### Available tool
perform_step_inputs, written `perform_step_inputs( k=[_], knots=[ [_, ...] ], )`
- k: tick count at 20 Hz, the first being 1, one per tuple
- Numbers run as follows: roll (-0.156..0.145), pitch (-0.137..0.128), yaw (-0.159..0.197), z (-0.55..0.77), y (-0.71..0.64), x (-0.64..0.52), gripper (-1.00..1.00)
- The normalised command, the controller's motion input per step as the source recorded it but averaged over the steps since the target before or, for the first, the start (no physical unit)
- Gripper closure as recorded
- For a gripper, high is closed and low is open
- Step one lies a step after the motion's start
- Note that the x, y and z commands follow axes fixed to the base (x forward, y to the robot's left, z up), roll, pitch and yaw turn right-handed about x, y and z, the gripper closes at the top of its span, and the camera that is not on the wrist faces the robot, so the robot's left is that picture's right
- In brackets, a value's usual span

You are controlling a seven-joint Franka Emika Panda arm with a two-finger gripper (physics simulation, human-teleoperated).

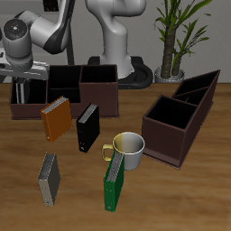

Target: Place the striped book into the back desk caddy's left compartment and place the black book into the back desk caddy's left compartment and place the yellow book into the left desk caddy's right compartment

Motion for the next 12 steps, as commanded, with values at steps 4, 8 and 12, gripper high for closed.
perform_step_inputs(
  k=[4,8,12],
  knots=[
    [0.028,-0.005,-0.018,0.16,0.11,0.11,-1.0],
    [0.012,-0.024,0.013,0.24,0.07,0.09,-1.0],
    [-0.006,-0.036,0.028,0.29,0.07,0.09,-1.0]
  ],
)
